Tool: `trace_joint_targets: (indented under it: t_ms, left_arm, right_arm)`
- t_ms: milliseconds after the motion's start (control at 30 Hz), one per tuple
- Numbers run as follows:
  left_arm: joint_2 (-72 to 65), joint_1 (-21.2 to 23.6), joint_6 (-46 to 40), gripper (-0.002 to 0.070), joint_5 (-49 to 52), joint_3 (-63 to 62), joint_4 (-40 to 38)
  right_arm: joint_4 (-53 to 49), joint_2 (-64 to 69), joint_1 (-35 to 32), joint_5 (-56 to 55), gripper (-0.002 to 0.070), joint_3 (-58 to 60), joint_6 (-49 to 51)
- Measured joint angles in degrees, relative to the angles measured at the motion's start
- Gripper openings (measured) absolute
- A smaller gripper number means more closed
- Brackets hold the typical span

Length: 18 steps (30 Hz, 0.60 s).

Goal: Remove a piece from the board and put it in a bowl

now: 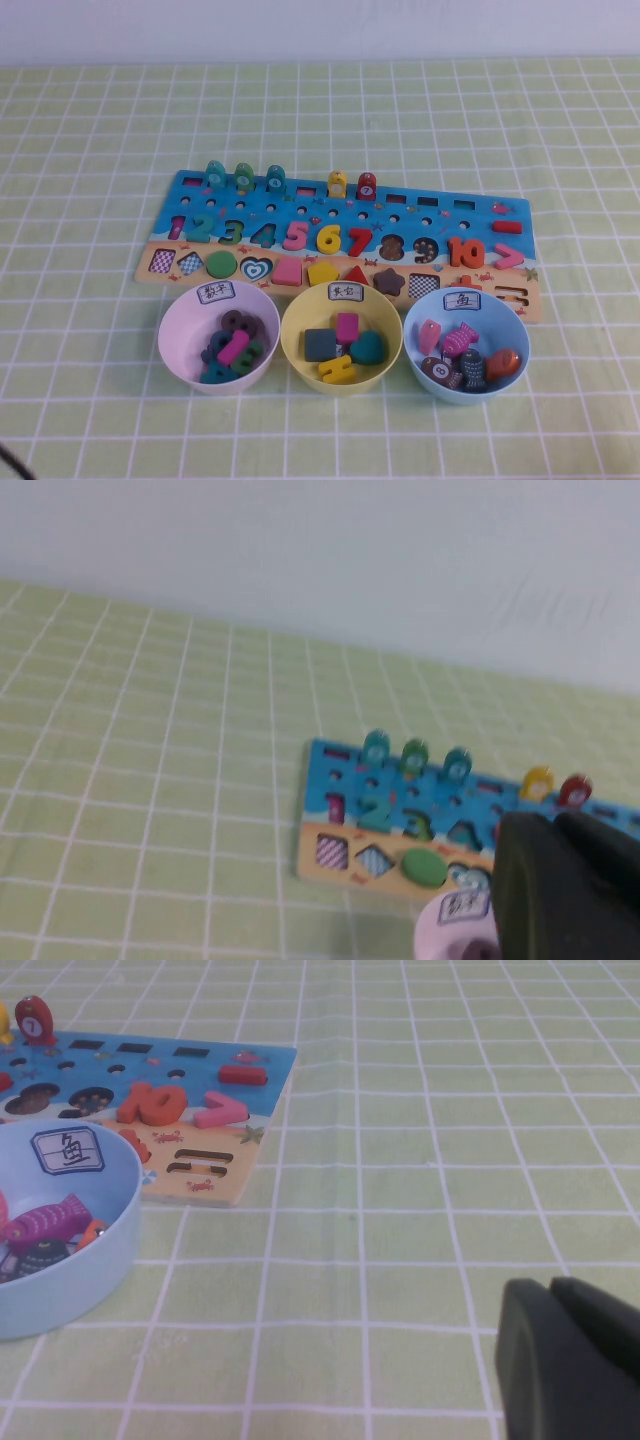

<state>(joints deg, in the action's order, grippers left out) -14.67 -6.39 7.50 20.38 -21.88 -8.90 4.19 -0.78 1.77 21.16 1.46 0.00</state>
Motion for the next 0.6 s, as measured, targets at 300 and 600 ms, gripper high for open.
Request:
trace_joint_targets:
  t_ms: [300, 600]
  left_arm:
    - [-32.8, 0.0, -18.4, -0.0004, 26.0, -30.4, 2.7]
    - [-61.0, -4.4, -24.8, -0.0004, 35.3, -53.3, 6.1]
  right_arm:
    - [0.0, 0.0, 0.0, 0.0, -0.0019, 0.0, 0.0]
    - [0.0, 0.0, 0.0, 0.0, -0.0019, 0.0, 0.0]
